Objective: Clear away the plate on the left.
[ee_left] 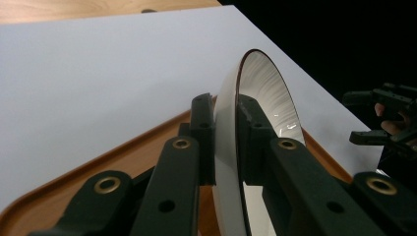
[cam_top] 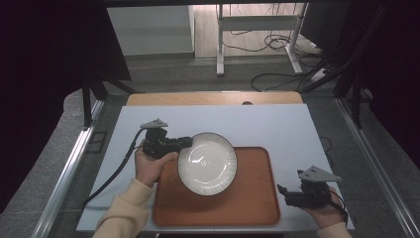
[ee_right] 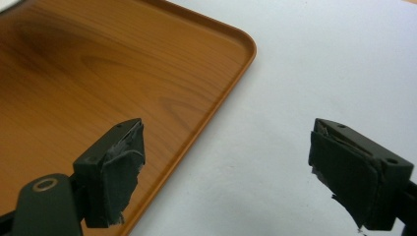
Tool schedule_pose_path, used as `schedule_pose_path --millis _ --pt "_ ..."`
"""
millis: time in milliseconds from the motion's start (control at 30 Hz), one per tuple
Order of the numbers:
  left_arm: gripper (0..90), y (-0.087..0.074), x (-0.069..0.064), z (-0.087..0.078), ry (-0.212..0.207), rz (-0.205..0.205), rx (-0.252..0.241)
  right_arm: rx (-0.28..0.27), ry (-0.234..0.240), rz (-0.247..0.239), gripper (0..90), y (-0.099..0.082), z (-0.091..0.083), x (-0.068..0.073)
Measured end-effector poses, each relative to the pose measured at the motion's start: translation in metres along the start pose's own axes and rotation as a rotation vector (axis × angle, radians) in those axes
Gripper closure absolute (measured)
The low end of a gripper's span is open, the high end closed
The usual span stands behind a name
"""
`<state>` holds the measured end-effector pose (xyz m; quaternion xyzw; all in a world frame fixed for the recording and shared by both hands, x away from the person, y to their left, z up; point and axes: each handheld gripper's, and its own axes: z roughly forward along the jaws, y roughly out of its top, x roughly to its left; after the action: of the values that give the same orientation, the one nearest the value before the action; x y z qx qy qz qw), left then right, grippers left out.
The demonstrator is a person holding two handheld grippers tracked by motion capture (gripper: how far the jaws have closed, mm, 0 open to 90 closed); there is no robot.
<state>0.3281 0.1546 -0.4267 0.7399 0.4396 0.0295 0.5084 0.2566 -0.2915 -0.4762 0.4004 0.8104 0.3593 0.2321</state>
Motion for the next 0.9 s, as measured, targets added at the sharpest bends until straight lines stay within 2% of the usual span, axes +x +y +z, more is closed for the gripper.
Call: schedule_pose_path --millis 433,667,867,900 --pt "79.9 -0.013 -0.003 0.029 -0.006 -0.005 0.056 0.003 0.003 -0.001 13.9 -0.001 0.0 0.0" --pt "79.8 -0.019 -0.001 0.041 -0.027 -0.03 0.079 0.002 0.008 -0.001 13.9 -0.001 0.0 0.0" --pt "79.7 -0.024 0.001 0.05 -0.017 -0.031 0.104 0.006 0.008 -0.002 13.9 -0.001 0.0 0.0" --pt "79.8 -0.024 0.003 0.051 -0.027 -0.037 0.109 0.006 0.008 -0.001 13.9 -0.001 0.0 -0.001"
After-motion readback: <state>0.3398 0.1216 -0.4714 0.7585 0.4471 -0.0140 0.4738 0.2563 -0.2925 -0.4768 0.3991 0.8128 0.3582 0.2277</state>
